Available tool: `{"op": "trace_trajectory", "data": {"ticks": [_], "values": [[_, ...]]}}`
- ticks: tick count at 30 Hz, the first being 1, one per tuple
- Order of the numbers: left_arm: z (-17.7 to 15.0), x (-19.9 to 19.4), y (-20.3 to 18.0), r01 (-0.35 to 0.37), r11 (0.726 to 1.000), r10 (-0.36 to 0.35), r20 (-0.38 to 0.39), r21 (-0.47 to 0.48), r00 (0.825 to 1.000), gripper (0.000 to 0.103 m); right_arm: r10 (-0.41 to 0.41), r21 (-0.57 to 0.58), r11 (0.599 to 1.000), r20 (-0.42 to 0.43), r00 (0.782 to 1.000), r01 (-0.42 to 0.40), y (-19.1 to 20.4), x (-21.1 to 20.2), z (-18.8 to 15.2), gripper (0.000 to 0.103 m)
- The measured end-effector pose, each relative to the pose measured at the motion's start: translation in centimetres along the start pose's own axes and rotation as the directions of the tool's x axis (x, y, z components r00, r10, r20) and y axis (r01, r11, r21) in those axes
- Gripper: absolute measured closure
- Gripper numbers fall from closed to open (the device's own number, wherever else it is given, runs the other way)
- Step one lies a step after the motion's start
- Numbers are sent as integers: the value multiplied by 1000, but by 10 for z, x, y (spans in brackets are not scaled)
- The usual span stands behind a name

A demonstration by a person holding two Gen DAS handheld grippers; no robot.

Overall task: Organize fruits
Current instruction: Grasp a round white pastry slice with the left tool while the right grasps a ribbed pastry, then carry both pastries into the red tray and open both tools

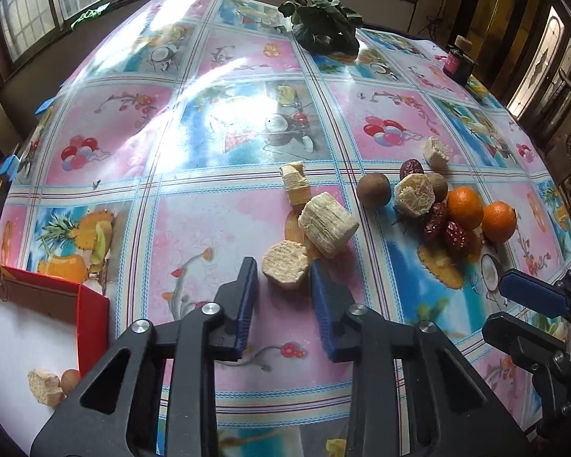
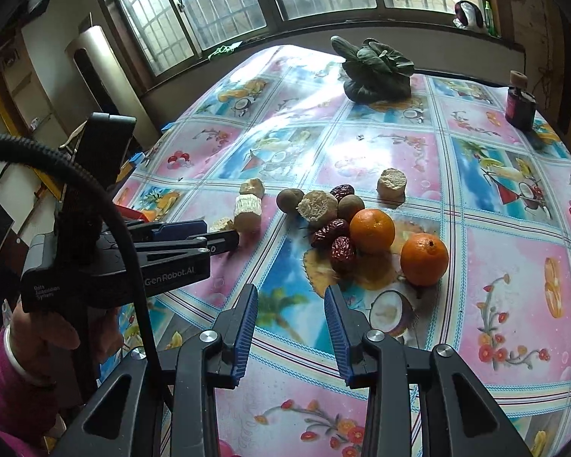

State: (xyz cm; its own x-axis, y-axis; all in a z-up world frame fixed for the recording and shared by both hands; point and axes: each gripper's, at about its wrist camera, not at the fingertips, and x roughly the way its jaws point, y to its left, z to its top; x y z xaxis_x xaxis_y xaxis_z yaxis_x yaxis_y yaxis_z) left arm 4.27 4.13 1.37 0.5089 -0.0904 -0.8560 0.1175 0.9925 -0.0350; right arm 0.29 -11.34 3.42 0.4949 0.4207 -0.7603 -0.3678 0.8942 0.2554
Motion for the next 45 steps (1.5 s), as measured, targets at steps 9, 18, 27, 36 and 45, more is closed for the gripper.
{"op": "trace_trajectory", "data": {"ticks": [9, 18, 27, 36, 45], "values": [[-9, -25, 13, -22, 998, 23, 13, -54, 1000, 79, 40, -37, 998, -16, 999, -40, 15, 22, 18, 68], [-23, -61, 42, -24, 992, 27, 28, -121, 999, 79, 39, -133, 990, -76, 996, -49, 40, 68, 42, 68], [-35, -73, 63, -57, 986, 64, 37, -159, 997, 79, -19, -165, 986, -74, 997, 7, 47, 95, 58, 72], [-44, -84, 80, -92, 977, 105, 59, -194, 993, 79, 7, -159, 987, -39, 999, -13, 59, 64, 40, 72], [-62, -98, 101, -159, 962, 179, 72, -221, 981, 79, 57, -152, 987, -13, 998, -58, 87, 40, 23, 72]]}}
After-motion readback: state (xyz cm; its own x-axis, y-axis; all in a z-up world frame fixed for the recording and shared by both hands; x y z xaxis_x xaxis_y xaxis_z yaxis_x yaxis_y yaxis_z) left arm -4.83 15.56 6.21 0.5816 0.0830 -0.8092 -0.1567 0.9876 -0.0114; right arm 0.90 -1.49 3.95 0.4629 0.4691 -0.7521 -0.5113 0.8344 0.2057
